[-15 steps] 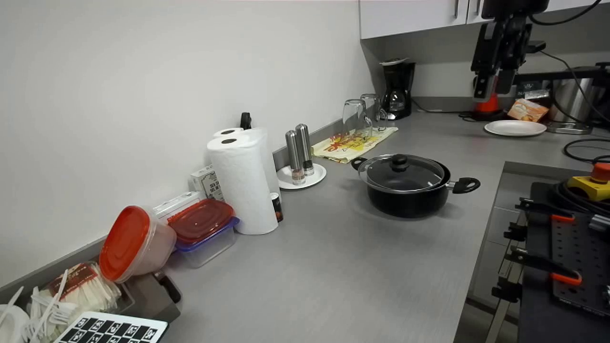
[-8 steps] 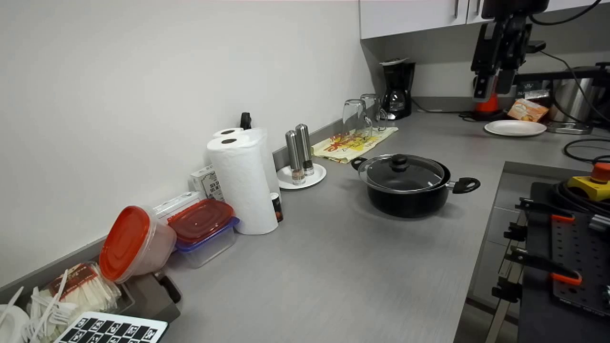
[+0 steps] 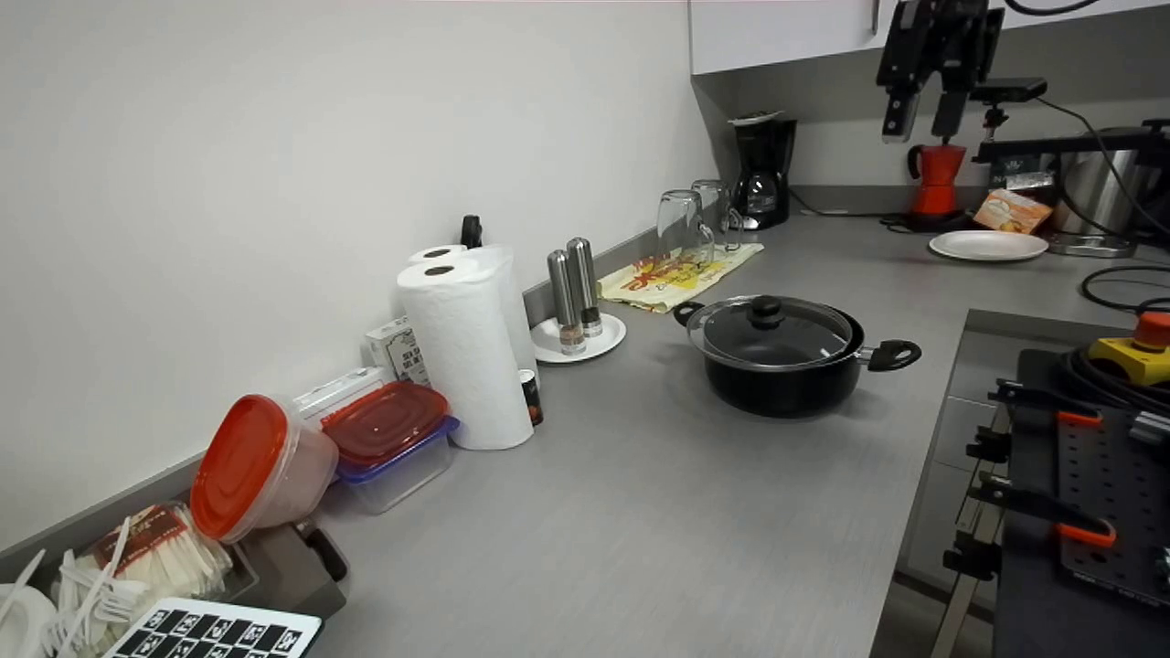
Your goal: Put the lid on the table
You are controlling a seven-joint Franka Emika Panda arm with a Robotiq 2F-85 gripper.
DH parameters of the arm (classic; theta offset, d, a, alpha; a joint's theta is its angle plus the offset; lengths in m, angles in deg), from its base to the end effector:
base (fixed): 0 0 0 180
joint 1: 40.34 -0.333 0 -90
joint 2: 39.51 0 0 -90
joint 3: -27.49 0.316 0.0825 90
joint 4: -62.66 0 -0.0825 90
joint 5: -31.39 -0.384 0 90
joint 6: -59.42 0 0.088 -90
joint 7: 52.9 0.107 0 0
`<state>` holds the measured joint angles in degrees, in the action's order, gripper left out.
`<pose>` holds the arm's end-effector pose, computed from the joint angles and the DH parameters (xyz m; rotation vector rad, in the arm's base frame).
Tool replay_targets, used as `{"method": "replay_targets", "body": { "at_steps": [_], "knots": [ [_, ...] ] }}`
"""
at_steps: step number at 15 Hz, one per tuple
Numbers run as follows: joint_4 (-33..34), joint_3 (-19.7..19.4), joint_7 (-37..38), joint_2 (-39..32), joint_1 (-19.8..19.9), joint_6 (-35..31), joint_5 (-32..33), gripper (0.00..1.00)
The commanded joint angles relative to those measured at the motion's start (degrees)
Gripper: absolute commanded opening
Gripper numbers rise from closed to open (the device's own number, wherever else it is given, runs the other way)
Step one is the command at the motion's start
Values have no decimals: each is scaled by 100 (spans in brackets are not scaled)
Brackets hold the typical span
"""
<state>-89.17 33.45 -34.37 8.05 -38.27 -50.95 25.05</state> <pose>0.3135 0.0308 0.4939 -3.0516 0.4898 -0.1516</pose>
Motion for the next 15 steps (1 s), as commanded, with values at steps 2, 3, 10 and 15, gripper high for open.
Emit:
{"method": "replay_targets", "body": {
  "at_steps": [2, 3, 10, 15],
  "knots": [
    [906, -418, -335, -741, 321, 237, 177, 100],
    [1084, -465, -368, -957, 369, 218, 204, 100],
    [1992, -626, -379, -2663, 414, 80, 224, 100],
    [2250, -713, -423, -3688, 357, 23, 124, 100]
  ]
}}
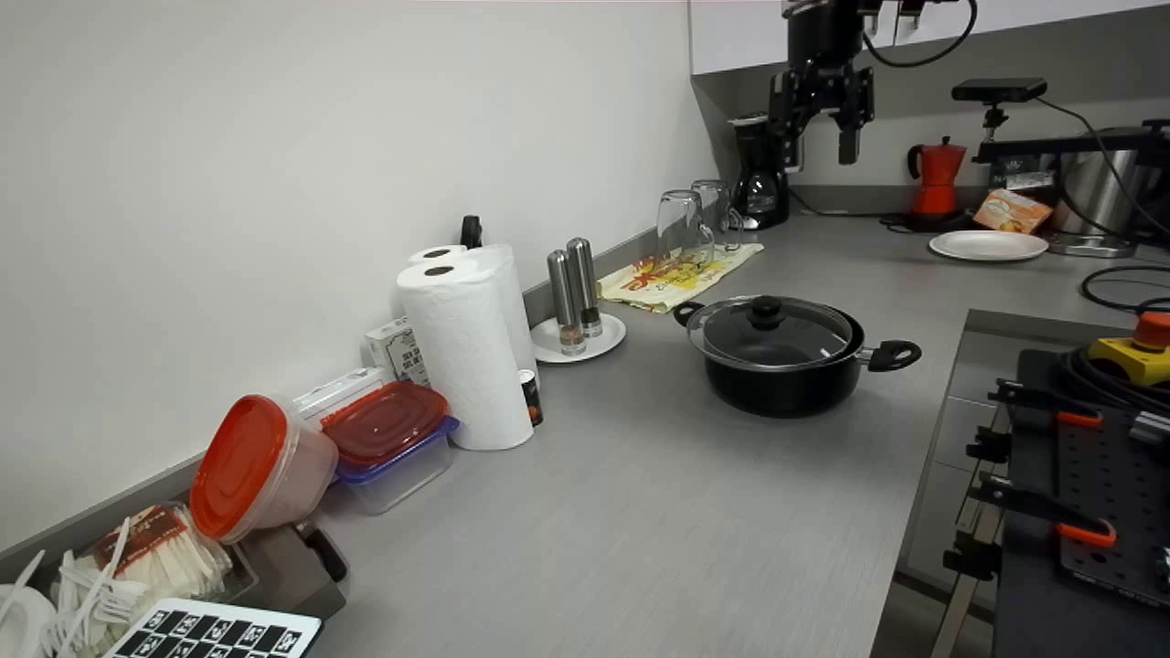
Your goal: Put the lid on the table
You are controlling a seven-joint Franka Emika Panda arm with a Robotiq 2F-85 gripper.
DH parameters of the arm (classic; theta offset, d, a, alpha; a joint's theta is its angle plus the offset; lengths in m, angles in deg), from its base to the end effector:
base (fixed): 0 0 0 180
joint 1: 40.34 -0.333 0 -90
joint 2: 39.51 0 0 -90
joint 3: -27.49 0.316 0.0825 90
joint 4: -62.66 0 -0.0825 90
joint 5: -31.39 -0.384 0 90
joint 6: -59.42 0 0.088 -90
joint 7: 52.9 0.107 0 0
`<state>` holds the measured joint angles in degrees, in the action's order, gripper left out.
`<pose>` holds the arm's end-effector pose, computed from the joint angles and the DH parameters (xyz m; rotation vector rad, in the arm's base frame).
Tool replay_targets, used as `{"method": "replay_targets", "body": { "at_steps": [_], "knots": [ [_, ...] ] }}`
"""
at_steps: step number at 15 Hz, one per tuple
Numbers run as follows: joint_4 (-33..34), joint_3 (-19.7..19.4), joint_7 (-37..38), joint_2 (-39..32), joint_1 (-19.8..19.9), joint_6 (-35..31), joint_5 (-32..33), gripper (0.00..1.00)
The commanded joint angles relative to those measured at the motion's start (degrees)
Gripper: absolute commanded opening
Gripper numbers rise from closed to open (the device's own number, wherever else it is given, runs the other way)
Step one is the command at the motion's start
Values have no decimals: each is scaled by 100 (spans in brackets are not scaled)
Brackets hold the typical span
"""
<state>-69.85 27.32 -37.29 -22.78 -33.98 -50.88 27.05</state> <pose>0.4449 -0.0456 0.4519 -3.0087 0.6349 0.1553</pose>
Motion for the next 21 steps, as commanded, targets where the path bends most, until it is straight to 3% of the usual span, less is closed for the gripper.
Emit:
{"method": "replay_targets", "body": {
  "at_steps": [1, 7, 14, 21],
  "knots": [
    [348, -120, -143, -769, -76, 3, -104, 100],
    [451, -244, 371, -1331, -13, -564, 54, 100],
    [566, -441, 474, -1704, 5, -1226, -136, 100],
    [794, -382, 554, -2413, -159, -1498, -89, 100]
  ]
}}
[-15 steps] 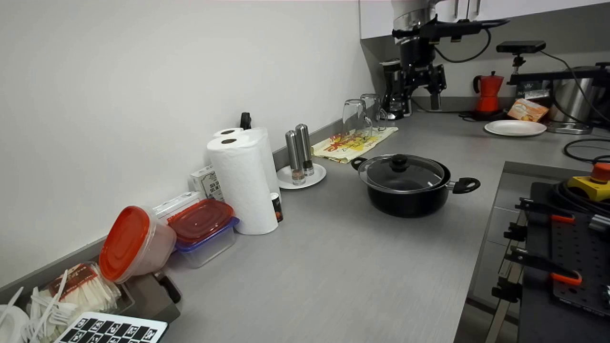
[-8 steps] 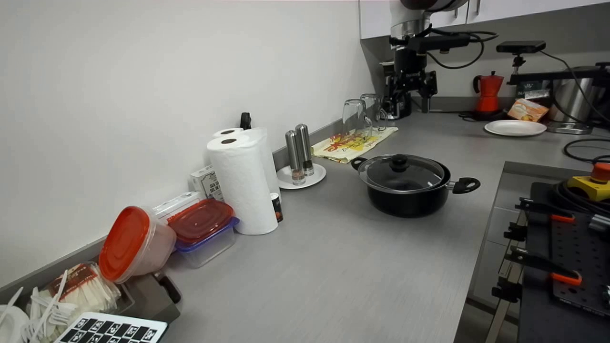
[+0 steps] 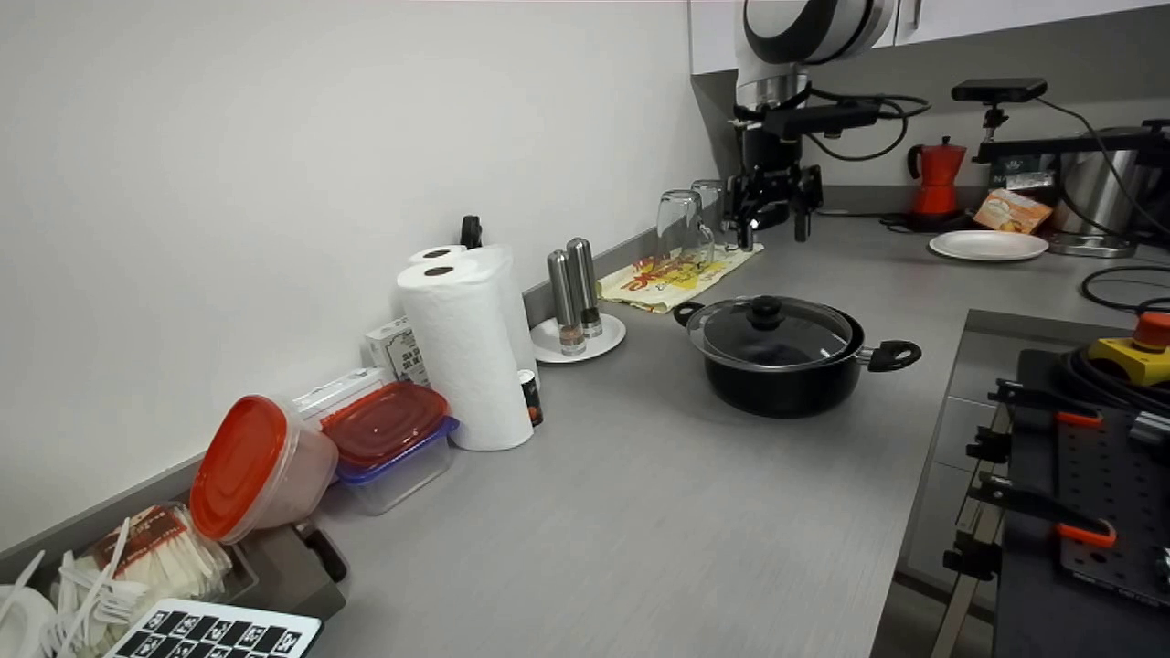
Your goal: Put the lid on the table
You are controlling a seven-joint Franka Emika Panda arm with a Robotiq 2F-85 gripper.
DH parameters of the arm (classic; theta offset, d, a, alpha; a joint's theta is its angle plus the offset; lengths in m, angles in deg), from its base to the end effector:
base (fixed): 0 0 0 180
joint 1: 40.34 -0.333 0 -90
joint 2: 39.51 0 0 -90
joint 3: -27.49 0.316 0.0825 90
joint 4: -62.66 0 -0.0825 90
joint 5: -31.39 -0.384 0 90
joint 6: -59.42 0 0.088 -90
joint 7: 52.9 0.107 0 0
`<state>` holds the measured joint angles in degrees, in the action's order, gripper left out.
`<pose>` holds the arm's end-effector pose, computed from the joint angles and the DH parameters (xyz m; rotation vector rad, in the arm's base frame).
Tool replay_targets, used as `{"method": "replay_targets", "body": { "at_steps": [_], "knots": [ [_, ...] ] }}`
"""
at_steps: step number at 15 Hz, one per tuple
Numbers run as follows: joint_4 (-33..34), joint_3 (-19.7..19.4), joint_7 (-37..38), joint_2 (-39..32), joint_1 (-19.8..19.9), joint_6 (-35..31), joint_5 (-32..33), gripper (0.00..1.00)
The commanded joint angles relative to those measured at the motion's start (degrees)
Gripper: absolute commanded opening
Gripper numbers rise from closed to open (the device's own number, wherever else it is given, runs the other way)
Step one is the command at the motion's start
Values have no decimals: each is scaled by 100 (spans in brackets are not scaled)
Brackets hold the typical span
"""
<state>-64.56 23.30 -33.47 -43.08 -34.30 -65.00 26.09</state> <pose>0.5147 -0.0892 0.3389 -2.9508 0.8714 0.1786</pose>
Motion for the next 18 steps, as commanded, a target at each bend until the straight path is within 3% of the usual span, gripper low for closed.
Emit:
{"method": "replay_targets", "body": {
  "at_steps": [1, 10, 18],
  "knots": [
    [315, 24, 203, -483, -162, -100, 38, 100],
    [425, -167, 701, -755, -252, -71, 410, 100],
    [440, -179, 599, -1014, -252, -114, 191, 100]
  ]
}}
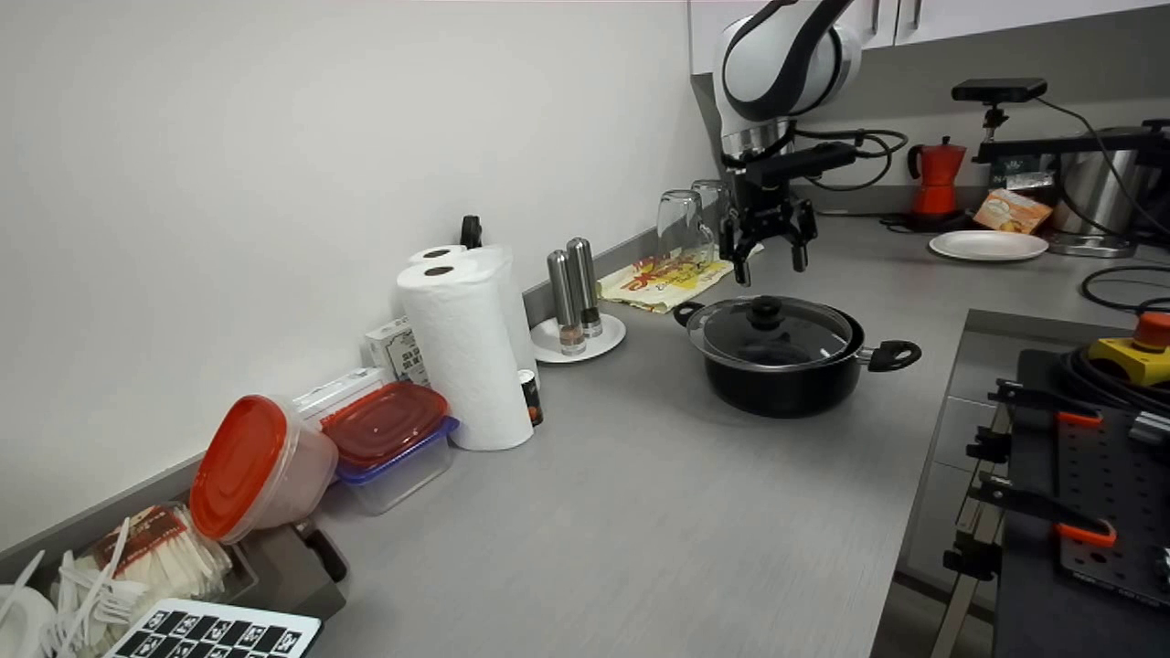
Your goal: Put the lid on the table
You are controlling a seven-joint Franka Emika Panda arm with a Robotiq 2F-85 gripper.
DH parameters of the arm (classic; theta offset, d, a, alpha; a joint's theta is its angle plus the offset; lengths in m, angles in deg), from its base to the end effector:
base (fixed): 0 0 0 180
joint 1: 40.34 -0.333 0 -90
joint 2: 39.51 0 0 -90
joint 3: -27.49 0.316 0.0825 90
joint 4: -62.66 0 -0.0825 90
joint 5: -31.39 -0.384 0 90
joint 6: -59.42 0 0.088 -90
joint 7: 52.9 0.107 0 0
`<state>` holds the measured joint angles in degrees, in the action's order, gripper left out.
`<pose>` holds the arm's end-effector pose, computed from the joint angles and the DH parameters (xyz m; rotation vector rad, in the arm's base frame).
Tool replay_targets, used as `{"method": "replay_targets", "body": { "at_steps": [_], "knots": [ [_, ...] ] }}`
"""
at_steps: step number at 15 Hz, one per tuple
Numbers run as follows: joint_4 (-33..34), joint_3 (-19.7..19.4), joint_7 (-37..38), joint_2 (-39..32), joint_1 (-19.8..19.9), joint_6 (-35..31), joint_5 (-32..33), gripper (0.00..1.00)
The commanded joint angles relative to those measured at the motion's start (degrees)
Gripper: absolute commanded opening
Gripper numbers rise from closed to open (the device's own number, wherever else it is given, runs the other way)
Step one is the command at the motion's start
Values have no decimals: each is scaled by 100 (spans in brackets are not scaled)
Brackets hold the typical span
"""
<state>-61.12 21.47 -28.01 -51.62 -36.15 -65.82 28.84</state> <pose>0.5320 -0.0940 0.2856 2.9575 -0.9823 -0.2881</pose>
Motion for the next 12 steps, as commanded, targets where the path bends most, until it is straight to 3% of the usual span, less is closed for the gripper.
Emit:
{"method": "replay_targets", "body": {
  "at_steps": [1, 12],
  "knots": [
    [118, 9, 52, -209, -82, -22, -89, 100],
    [123, -51, -21, -424, -28, -36, -189, 100]
  ]
}}
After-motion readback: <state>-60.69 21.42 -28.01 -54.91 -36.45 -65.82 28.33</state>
